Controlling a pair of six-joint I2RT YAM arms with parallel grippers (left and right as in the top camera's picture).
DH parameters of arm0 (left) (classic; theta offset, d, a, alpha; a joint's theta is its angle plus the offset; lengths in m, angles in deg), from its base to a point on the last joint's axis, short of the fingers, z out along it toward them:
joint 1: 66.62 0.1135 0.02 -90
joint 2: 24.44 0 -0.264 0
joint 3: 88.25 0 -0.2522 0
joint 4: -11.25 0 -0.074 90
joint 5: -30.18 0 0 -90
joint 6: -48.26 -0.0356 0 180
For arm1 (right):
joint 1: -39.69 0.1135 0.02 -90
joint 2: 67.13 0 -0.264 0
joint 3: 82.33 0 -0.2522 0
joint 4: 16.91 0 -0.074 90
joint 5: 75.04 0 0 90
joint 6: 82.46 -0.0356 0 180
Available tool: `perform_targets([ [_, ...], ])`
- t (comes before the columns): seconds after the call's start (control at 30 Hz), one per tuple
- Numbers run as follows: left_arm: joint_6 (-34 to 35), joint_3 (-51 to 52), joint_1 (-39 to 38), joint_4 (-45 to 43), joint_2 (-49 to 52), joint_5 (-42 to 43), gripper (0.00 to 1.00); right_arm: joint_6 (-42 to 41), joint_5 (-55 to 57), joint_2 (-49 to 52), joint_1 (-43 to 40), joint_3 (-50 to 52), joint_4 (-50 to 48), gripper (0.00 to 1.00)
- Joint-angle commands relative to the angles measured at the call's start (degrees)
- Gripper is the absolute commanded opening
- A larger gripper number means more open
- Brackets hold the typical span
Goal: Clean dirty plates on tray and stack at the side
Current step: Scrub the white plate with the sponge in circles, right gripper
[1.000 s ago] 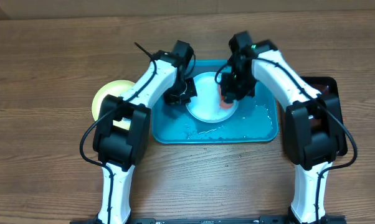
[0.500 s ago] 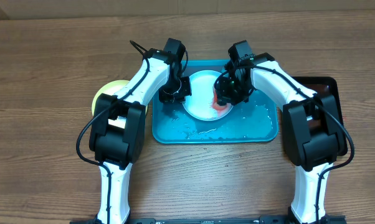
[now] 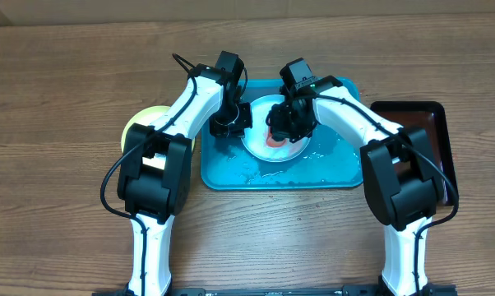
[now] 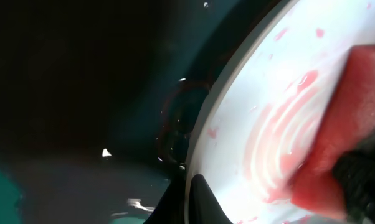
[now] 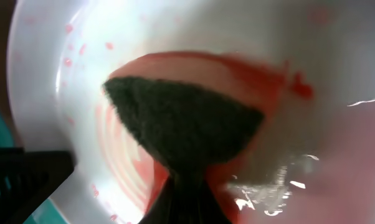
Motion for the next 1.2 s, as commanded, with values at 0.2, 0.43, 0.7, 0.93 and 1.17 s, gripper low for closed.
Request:
perform_targets([
  [0.2, -2.62, 0.48, -0.44, 0.72, 1.01, 1.95, 0.04, 1.14, 19.30, 0.24, -4.24, -5.11, 5.95, 0.04],
  [0.43, -2.60, 0.48, -0.44, 1.09, 1.01, 1.31, 0.04, 2.29, 20.37, 0.24, -3.37, -5.11, 8.61, 0.04],
  [0.7, -2.67, 0.48, -0.44, 1.20, 1.01, 1.51, 0.04, 4.09, 7.74, 0.26, 1.14, -4.50, 4.98, 0.04],
  [0.93, -3.48, 0.48, -0.44, 1.40, 1.01, 1.92, 0.04, 1.92, -1.57, 0.26, 3.02, -3.58, 2.21, 0.04],
  [1.17, -3.65, 0.48, -0.44, 1.40, 1.01, 1.95, 0.04, 2.23, 1.46, 0.24, 1.84, -3.65, 11.23, 0.04],
])
